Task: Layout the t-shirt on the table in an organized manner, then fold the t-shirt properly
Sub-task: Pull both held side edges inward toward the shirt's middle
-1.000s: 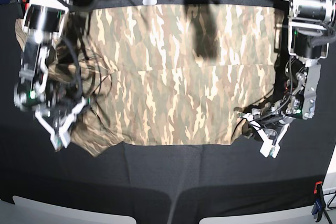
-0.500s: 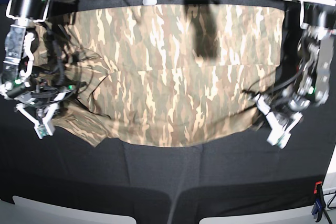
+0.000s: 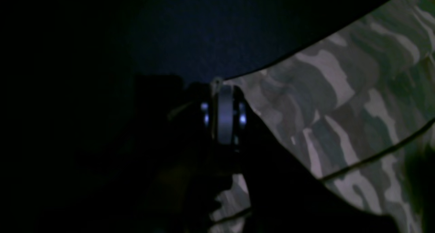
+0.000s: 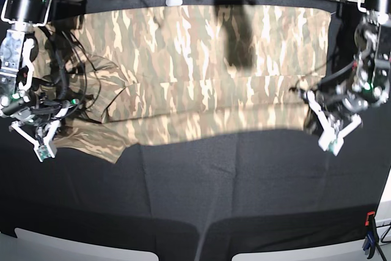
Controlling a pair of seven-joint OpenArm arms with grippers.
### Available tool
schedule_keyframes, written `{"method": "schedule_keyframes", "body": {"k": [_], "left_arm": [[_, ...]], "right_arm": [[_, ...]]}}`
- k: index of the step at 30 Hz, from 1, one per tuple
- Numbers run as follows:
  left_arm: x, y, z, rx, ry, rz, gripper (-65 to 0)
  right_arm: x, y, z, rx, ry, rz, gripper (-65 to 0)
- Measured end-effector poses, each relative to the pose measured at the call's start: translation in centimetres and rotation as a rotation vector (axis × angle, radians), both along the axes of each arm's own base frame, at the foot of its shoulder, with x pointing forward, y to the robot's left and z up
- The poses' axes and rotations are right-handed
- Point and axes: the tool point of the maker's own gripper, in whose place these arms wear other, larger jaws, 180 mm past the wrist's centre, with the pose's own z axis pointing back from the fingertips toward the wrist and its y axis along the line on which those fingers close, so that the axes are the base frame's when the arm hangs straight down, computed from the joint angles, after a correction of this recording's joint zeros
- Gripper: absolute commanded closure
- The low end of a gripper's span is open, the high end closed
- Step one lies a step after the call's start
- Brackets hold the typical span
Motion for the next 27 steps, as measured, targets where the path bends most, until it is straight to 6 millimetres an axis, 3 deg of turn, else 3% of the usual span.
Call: {"method": "schedule_keyframes", "body": {"k": [8,14,17,19,24,27], "left_arm": [[-0.8,1.1,0.0,0.039,0.013,-0.010,0.0],[-0.8,0.5,0.5,0.000,0.012,-0.015,0.0],[-0.8,0.5,0.5,0.001,0.012,-0.015,0.0],[-0.8,0.5,0.5,0.001,0.012,-0.015,0.0],[-0.8,0.5,0.5,0.001,0.012,-0.015,0.0],[-0.5,0.3,0.8,-0.010,-0.009,-0.013,0.0]], "right_arm": [[-0.1,-0.3,-0.1,-0.017,0.006,-0.004,0.0],[-0.9,0.0,-0.7,0.010,0.051,-0.014,0.0],[-0.9,0.4,-0.8,0.037,0.048,-0.009,-23.6],[-1.1,0.5,-0.9,0.039,0.052,-0.009,-32.8],[-2.5,-0.4,-1.8,-0.002,0.154,-0.040,-33.6],[-2.0,1.5,-1.0,0.088,0.114,0.001,-33.6]]}}
